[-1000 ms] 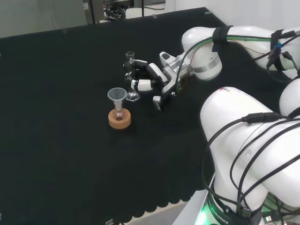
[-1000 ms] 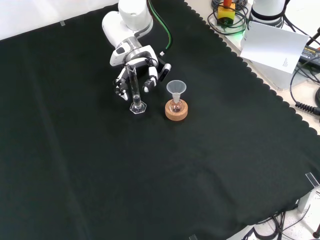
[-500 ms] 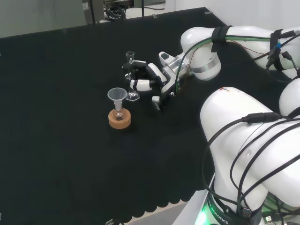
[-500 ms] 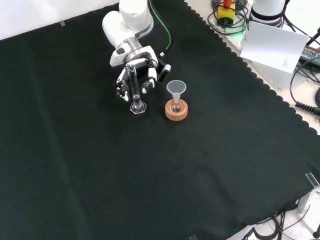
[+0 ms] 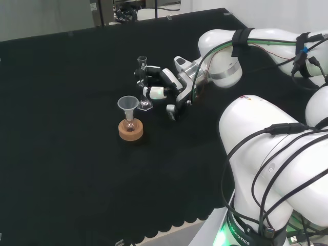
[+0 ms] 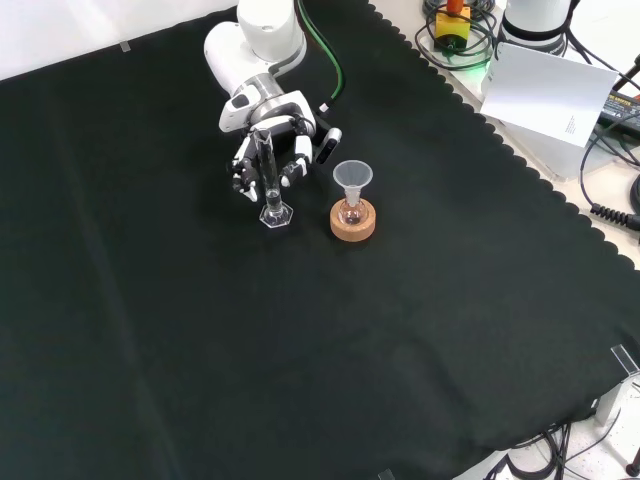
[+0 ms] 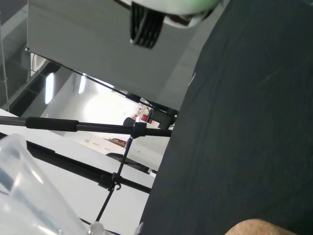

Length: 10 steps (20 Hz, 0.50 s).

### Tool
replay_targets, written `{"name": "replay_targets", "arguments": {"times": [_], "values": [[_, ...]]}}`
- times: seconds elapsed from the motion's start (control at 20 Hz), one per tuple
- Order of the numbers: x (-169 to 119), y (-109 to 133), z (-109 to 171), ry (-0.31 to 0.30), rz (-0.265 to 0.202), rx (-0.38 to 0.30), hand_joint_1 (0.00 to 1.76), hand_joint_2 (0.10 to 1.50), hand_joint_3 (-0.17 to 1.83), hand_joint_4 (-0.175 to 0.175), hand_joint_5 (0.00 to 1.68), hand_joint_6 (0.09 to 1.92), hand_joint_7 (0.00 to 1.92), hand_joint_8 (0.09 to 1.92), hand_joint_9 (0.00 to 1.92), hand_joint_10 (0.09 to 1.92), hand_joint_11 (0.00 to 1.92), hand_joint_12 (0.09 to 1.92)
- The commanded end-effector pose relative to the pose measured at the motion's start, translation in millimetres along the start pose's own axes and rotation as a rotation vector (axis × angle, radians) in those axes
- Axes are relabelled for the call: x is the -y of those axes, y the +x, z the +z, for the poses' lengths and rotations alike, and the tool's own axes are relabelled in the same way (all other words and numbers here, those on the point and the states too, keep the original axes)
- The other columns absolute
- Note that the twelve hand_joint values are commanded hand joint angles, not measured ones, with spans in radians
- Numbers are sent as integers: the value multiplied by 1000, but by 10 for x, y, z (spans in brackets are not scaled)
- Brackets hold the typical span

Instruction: Pick up the graduated cylinder.

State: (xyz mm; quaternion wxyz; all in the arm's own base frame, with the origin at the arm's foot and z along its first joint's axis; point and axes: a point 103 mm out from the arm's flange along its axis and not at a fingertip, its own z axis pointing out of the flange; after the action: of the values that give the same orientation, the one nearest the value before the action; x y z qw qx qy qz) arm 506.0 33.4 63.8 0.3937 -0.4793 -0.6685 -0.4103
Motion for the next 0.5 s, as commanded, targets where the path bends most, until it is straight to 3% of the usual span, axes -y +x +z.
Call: {"name": "replay_targets", "arguments": {"times": [0.05, 0.45, 0.5], "values": [[3, -4, 4, -6, 3, -3, 1161, 746, 702, -31, 707, 680, 602, 611, 936, 398, 720, 1140], [27, -2, -49, -33, 13, -5, 1106, 848, 673, -48, 783, 645, 660, 632, 1050, 335, 840, 1086], [25, 5, -59, -34, 12, 4, 1098, 941, 505, -72, 806, 851, 713, 641, 1095, 321, 898, 1061]]}}
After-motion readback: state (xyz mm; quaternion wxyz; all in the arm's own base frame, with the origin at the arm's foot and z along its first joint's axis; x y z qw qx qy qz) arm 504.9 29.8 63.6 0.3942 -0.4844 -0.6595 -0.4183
